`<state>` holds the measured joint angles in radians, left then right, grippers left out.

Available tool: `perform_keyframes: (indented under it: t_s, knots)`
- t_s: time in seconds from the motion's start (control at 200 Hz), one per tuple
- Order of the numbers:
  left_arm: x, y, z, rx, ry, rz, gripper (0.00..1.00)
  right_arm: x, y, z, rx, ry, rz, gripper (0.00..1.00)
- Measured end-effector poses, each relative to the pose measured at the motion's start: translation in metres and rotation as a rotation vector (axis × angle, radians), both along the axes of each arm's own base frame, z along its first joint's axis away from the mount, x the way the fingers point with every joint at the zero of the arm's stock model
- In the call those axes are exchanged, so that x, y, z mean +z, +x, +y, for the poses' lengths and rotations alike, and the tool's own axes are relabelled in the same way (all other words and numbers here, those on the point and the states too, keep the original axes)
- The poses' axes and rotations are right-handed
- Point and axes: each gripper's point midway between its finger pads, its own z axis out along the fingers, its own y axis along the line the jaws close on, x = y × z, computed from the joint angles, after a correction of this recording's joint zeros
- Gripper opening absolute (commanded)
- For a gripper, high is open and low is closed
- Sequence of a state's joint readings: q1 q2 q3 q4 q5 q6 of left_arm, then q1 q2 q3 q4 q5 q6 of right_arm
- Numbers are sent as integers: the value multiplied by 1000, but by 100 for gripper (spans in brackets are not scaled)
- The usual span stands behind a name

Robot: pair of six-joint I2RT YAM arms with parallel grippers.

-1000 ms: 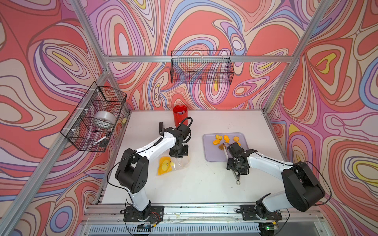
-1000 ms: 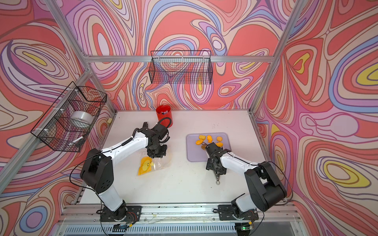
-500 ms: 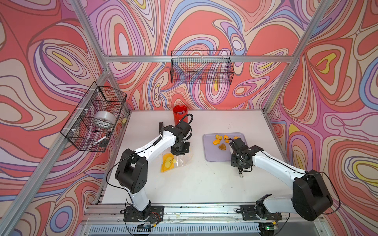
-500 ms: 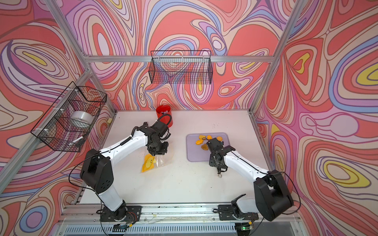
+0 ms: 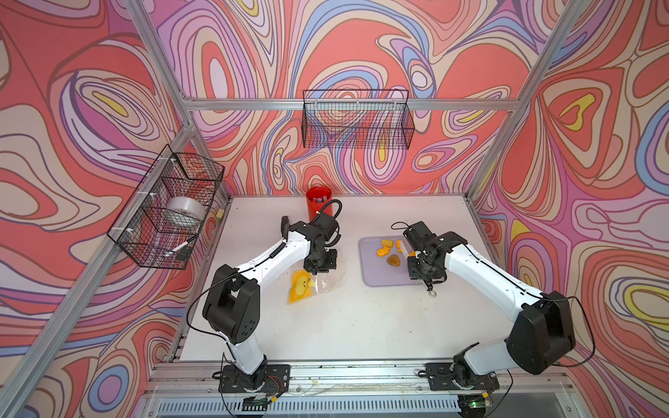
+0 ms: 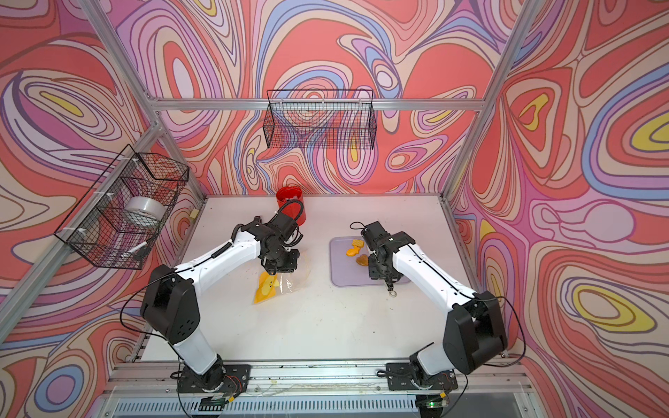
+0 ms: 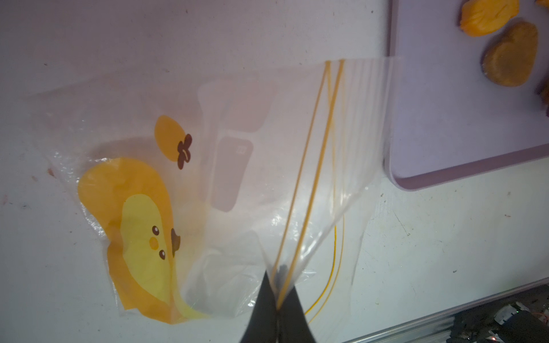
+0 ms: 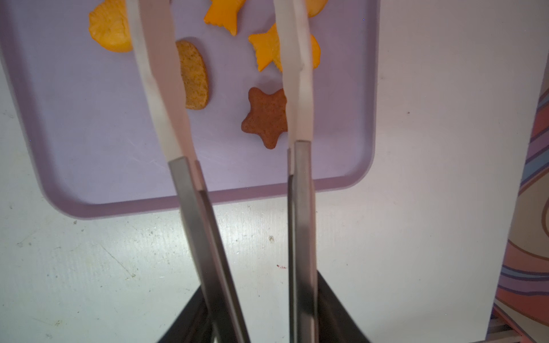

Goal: Put the cookies into a resealable bag to prevent moisture
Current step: Pick up the cookie from the tray.

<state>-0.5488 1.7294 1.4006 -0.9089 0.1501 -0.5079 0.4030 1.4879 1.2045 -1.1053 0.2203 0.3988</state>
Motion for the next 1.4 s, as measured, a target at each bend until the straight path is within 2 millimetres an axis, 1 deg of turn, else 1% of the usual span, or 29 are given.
perform_keyframes:
  t_s: [0.195, 0.336, 0.476, 0.681, 0.871, 0.971, 1.207, 1.347, 1.402]
  knots:
    - [1, 1, -3, -9, -12, -5, 0, 9, -2, -25, -47, 8, 57, 51]
    - [2, 2, -5, -13, -25, -8, 0, 5, -12, -35, -49, 19, 128, 52]
    - [4, 3, -8, -17, -38, -12, 0, -2, -16, -33, -33, 25, 175, 51]
    - [4, 4, -8, -24, -37, -15, 0, -3, -15, -32, -22, 33, 181, 52]
    - [4, 3, -8, -26, -41, -14, 0, -12, -15, -31, -4, 26, 217, 55]
    - [4, 3, -9, -27, -44, -13, 0, -12, -15, -30, 3, 26, 220, 55]
    - [8, 4, -19, -52, -87, -5, 0, -15, -16, -27, 11, 43, 237, 48]
    - [8, 3, -24, -70, -110, 1, 0, -14, -18, -24, 14, 60, 248, 46]
    - [8, 4, -25, -74, -116, 6, 0, -14, -20, -23, 14, 64, 254, 44]
